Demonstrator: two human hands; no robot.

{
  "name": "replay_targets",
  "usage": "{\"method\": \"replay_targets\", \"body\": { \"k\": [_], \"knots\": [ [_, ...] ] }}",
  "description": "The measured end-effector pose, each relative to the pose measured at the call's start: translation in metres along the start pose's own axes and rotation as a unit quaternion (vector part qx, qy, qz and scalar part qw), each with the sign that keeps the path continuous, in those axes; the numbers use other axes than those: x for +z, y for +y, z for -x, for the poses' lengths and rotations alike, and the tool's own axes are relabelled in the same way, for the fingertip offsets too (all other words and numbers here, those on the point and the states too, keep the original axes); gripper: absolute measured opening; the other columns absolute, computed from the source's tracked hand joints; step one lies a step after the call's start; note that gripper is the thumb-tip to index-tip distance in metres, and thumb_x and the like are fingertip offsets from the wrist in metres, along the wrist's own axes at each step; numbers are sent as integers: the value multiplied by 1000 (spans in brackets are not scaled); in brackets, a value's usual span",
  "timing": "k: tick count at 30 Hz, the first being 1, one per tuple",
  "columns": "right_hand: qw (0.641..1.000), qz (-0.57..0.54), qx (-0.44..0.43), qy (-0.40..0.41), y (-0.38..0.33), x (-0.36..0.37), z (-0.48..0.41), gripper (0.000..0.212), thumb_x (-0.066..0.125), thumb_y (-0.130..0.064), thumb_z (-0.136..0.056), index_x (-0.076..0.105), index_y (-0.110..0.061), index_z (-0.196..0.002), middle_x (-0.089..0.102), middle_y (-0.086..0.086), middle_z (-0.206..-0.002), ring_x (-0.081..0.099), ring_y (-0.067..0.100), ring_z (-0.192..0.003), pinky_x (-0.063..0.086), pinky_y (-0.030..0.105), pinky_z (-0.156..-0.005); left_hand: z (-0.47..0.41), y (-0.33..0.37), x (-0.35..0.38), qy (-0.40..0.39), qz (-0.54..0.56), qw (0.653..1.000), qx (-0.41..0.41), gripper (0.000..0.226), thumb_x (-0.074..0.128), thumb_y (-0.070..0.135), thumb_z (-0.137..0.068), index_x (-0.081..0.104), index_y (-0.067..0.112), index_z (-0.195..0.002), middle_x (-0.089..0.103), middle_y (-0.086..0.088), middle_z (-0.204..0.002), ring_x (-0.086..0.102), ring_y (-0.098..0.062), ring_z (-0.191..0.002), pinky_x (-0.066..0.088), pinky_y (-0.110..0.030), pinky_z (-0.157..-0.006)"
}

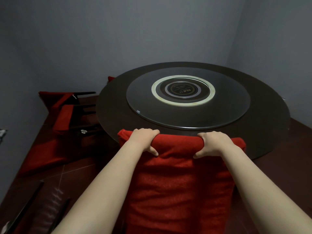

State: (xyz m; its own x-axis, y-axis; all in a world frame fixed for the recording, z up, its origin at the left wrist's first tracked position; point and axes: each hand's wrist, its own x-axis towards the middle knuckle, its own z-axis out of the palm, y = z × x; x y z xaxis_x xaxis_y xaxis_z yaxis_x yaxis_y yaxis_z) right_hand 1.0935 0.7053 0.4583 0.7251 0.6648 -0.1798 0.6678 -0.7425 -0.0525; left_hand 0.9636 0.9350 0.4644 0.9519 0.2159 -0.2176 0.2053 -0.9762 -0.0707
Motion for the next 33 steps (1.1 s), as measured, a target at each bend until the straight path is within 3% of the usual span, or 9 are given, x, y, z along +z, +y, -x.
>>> {"method": "replay_targets", "body": {
  "k": [11,16,19,23,29,33],
  "knots": [
    [1000,12,4,29,22,-8,-23,82,69,-75,-49,55,-35,-119,68,-5,-107,63,21,-100,50,32,-80,-36,7,-5,29,-14,999,-5,78,79,59,-62,45,26,-124,59,-3,-121,55,-30,-115,39,-42,-92],
    [999,30,-15,27,22,-17,-47,89,70,-74,-50,51,-35,-127,68,-3,-113,62,22,-104,48,32,-83,-46,-5,1,51,-8,998,-19,76,76,66,-61,46,28,-120,60,0,-117,56,-29,-111,40,-42,-88],
    [999,33,-26,32,26,-16,-52,81,68,-75,-48,55,-37,-118,69,-6,-105,64,20,-98,48,31,-77,-48,-7,6,68,-7,997,-21,75,74,70,-58,46,30,-117,60,3,-114,56,-27,-108,40,-41,-86],
    [998,33,-44,42,29,-9,-47,72,66,-76,-48,55,-38,-108,69,-8,-96,64,18,-90,41,28,-66,-41,-5,7,61,-11,998,-21,75,72,73,-58,47,31,-115,60,5,-112,56,-26,-107,40,-41,-85],
    [996,55,-52,47,38,1,-11,71,61,-79,-48,54,-37,-105,67,-10,-99,64,15,-93,47,30,-73,-11,20,16,58,-38,998,8,76,67,75,-61,44,30,-118,57,6,-117,54,-28,-108,40,-43,-84],
    [996,45,-44,62,38,14,17,77,61,-78,-52,53,-39,-117,66,-10,-105,63,14,-97,46,29,-76,1,28,23,59,-64,996,34,77,66,75,-63,41,31,-122,55,6,-119,52,-28,-110,40,-45,-84]
  ]
}}
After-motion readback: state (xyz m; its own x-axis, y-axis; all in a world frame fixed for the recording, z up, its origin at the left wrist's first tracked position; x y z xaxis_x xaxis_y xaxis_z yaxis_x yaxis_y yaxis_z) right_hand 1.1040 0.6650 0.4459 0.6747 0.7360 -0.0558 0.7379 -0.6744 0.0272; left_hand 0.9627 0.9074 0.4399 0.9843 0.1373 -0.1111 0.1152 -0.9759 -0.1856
